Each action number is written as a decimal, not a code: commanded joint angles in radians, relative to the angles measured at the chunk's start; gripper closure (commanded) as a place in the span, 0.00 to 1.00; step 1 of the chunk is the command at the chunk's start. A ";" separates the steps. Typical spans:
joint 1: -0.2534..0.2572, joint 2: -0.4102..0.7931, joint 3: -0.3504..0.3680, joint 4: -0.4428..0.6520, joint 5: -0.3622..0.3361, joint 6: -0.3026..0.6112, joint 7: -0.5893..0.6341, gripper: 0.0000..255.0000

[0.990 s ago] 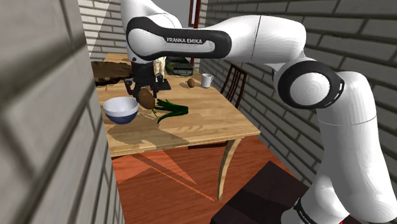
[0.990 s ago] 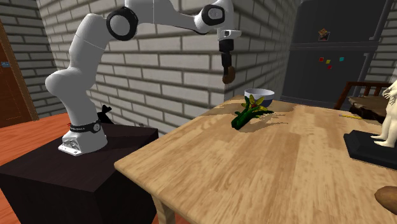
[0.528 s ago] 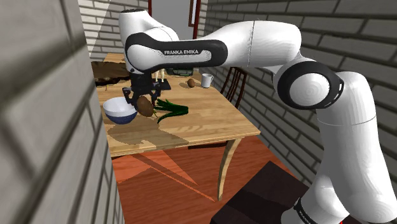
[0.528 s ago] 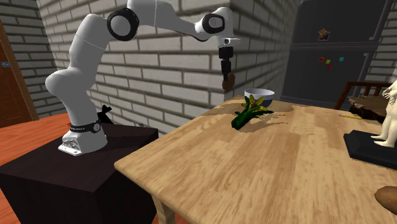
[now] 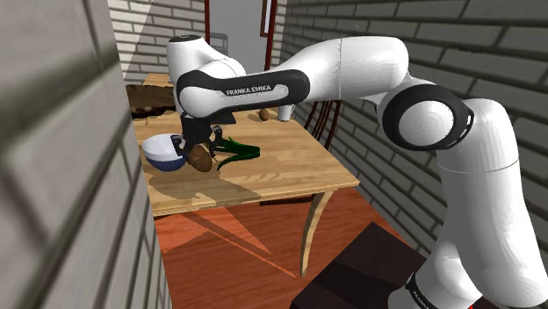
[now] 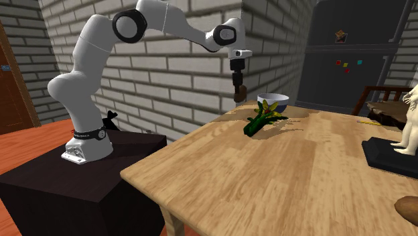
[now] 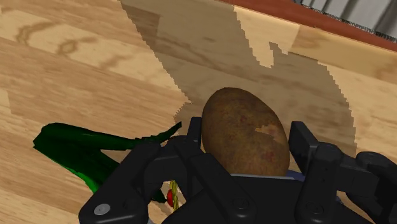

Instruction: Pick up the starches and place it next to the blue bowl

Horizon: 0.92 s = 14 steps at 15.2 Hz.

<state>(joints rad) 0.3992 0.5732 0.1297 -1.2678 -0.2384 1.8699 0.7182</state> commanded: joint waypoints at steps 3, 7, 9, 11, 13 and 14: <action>-0.001 0.006 -0.001 -0.043 -0.004 0.049 0.010 1.00; -0.002 0.017 -0.003 -0.079 -0.009 0.095 0.019 1.00; -0.003 0.024 -0.004 -0.095 -0.011 0.117 0.023 1.00; -0.003 0.032 -0.005 -0.109 -0.014 0.139 0.028 1.00; -0.003 0.041 -0.006 -0.123 -0.016 0.161 0.032 1.00; -0.003 0.042 -0.007 -0.124 -0.017 0.164 0.033 1.00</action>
<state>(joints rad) 0.3963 0.6042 0.1234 -1.3916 -0.2554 2.0309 0.7512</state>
